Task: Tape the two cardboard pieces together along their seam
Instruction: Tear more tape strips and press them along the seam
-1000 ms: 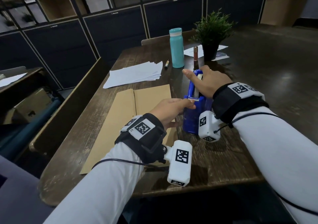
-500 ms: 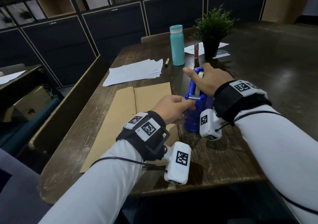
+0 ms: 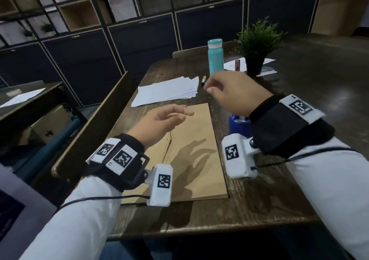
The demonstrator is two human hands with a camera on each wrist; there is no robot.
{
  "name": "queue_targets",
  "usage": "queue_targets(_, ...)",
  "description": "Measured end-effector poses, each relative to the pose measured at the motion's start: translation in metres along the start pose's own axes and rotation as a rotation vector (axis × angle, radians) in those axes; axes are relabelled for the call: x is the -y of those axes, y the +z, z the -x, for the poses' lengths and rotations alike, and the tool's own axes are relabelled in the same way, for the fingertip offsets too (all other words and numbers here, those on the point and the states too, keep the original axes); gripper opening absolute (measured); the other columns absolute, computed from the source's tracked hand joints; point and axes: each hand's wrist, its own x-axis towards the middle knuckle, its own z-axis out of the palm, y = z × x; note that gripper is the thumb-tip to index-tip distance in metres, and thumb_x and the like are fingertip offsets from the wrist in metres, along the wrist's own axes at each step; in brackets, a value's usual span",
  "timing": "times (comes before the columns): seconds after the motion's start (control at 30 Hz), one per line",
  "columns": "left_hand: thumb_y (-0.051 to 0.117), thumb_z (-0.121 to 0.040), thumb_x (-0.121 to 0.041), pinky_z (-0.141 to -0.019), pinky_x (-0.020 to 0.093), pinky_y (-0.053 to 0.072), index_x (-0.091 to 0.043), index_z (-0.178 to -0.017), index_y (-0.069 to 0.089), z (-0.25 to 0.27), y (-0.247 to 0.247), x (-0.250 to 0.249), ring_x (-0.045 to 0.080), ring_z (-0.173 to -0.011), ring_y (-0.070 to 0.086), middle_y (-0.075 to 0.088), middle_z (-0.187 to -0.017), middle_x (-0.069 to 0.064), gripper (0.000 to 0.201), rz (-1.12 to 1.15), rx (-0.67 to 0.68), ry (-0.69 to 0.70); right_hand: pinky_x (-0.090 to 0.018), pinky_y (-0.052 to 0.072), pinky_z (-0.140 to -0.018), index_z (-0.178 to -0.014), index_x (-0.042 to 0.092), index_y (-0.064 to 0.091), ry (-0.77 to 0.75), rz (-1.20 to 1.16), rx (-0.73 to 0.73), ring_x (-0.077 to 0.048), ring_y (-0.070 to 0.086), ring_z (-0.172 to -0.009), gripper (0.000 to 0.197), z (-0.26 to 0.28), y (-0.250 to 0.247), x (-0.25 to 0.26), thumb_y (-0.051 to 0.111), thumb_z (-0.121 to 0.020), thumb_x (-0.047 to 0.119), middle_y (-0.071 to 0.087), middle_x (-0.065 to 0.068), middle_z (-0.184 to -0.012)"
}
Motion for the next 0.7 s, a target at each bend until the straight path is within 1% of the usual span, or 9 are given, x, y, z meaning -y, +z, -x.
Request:
queue_targets(0.07,0.055,-0.095,-0.018,-0.113,0.042,0.033,-0.033,-0.099,0.069,0.006,-0.008,0.007,0.004,-0.123,0.051,0.055,-0.134,-0.014,0.021,-0.034,-0.017,0.032,-0.023,0.042,-0.079,-0.106,0.017,0.066,0.001,-0.141,0.136,-0.013,0.059,-0.098,0.020,0.001,0.012,0.014,0.051,-0.095,0.022,0.063,0.006,-0.098)
queue_targets(0.13,0.056,-0.094,-0.016,-0.114,0.044,0.031,-0.038,-0.098,0.070,0.010,-0.015,0.013,0.003,-0.126,0.049,0.058,-0.129,-0.020,0.026,-0.049,-0.019,0.066,-0.025,0.048,-0.082,-0.106,0.018,0.068,0.031,-0.286,0.278,-0.011,0.061,-0.097,0.020,0.002,0.026,0.024,0.053,-0.093,0.025,0.066,0.008,-0.098)
queue_targets(0.2,0.058,-0.091,-0.022,-0.114,0.047,0.031,-0.044,-0.095,0.069,0.013,-0.021,0.018,0.004,-0.127,0.049,0.058,-0.130,-0.020,0.025,-0.065,-0.017,0.070,-0.028,0.050,-0.088,-0.105,0.017,0.067,0.077,-0.434,0.360,-0.011,0.064,-0.098,0.020,0.003,0.037,0.030,0.056,-0.092,0.028,0.070,0.007,-0.098)
queue_targets(0.27,0.058,-0.083,-0.031,-0.113,0.049,0.031,-0.048,-0.094,0.068,0.014,-0.025,0.021,0.006,-0.129,0.048,0.056,-0.133,-0.019,0.022,-0.088,-0.021,0.059,-0.026,0.051,-0.086,-0.105,0.013,0.067,0.114,-0.552,0.379,-0.011,0.067,-0.096,0.021,0.001,0.046,0.033,0.059,-0.091,0.027,0.072,0.007,-0.095)
queue_targets(0.33,0.057,-0.082,-0.032,-0.113,0.051,0.030,-0.047,-0.096,0.067,0.014,-0.028,0.025,0.007,-0.130,0.046,0.058,-0.132,-0.019,0.023,-0.096,-0.026,0.055,-0.025,0.052,-0.082,-0.098,0.011,0.068,0.130,-0.616,0.352,-0.012,0.068,-0.091,0.016,-0.003,0.052,0.034,0.060,-0.090,0.023,0.073,0.006,-0.090)
queue_targets(0.4,0.057,-0.085,-0.026,-0.113,0.051,0.029,-0.042,-0.098,0.068,0.015,-0.030,0.028,0.007,-0.132,0.045,0.058,-0.132,-0.018,0.024,-0.086,-0.028,0.063,-0.026,0.053,-0.078,-0.090,0.013,0.066,0.118,-0.625,0.298,-0.012,0.068,-0.083,0.010,-0.006,0.056,0.035,0.061,-0.091,0.020,0.072,0.002,-0.089)
queue_targets(0.53,0.054,-0.094,-0.014,-0.113,0.047,0.032,-0.044,-0.096,0.068,0.017,-0.035,0.040,0.010,-0.130,0.046,0.058,-0.133,-0.014,0.033,-0.093,-0.046,0.016,-0.023,0.050,-0.072,-0.086,0.013,0.070,0.037,-0.542,0.181,-0.009,0.062,-0.077,0.010,-0.009,0.068,0.039,0.064,-0.089,0.019,0.071,0.001,-0.085)
queue_targets(0.63,0.049,-0.096,-0.008,-0.098,0.032,0.043,-0.038,-0.103,0.066,0.018,-0.040,0.048,0.008,-0.116,0.057,0.065,-0.120,-0.013,0.036,-0.078,-0.101,-0.047,-0.017,0.042,-0.066,-0.081,0.017,0.070,-0.037,-0.461,0.072,-0.005,0.056,-0.075,0.010,-0.008,0.078,0.046,0.064,-0.088,0.022,0.064,0.009,-0.079)
queue_targets(0.7,0.047,-0.098,-0.008,-0.085,0.027,0.048,-0.029,-0.115,0.062,0.017,-0.046,0.055,0.012,-0.106,0.063,0.068,-0.111,-0.009,0.031,-0.109,-0.158,-0.132,-0.017,0.045,-0.069,-0.082,0.017,0.068,-0.042,-0.507,-0.034,-0.003,0.055,-0.075,0.010,-0.008,0.083,0.050,0.064,-0.088,0.022,0.063,0.010,-0.081)
